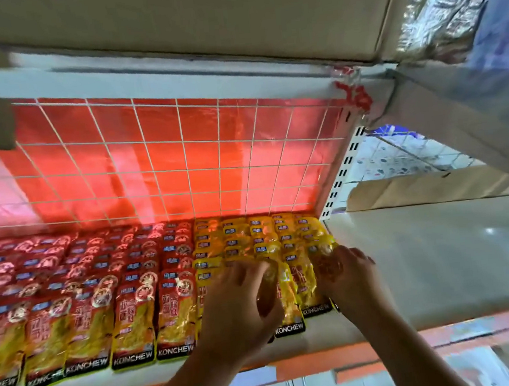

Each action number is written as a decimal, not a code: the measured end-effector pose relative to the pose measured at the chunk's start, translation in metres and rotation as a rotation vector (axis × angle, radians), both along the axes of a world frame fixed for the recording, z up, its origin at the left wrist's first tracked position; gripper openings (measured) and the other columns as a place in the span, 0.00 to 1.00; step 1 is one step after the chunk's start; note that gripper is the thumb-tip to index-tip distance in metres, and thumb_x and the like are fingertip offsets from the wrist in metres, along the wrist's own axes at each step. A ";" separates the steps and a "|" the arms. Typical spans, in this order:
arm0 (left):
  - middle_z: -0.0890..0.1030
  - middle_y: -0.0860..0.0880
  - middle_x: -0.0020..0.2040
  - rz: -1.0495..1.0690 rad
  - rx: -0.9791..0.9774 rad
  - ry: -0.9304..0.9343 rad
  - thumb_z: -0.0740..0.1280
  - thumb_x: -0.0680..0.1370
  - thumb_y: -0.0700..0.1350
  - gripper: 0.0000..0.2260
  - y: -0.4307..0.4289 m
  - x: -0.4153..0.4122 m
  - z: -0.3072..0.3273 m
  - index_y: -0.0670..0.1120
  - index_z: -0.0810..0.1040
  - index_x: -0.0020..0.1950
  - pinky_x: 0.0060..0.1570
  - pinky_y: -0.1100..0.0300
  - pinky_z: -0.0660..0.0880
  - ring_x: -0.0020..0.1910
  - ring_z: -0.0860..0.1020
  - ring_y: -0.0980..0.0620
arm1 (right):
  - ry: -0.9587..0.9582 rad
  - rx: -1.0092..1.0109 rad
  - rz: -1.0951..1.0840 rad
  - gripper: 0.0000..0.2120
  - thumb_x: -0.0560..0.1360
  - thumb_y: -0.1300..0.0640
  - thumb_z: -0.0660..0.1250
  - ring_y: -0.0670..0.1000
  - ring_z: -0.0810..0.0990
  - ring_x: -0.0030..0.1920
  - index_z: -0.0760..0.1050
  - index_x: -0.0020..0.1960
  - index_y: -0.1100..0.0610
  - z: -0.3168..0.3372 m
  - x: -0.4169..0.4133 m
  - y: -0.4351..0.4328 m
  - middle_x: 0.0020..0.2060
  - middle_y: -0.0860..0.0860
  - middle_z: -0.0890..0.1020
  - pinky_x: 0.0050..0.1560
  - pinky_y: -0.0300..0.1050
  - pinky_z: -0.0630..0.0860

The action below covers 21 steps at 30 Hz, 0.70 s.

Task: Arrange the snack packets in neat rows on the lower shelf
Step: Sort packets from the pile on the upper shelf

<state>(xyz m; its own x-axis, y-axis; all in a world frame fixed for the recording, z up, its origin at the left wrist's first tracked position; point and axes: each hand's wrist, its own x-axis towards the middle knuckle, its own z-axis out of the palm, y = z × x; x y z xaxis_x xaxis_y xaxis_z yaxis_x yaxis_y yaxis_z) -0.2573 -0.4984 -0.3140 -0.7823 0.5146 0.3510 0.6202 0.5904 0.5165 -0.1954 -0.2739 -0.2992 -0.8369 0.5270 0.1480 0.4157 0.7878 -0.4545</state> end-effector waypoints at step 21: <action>0.76 0.47 0.64 -0.036 -0.296 0.080 0.70 0.75 0.57 0.26 0.092 0.015 -0.029 0.50 0.73 0.72 0.46 0.51 0.78 0.54 0.80 0.45 | 0.046 0.044 -0.006 0.17 0.71 0.47 0.73 0.57 0.76 0.49 0.76 0.54 0.55 -0.042 0.028 0.029 0.50 0.52 0.79 0.45 0.49 0.74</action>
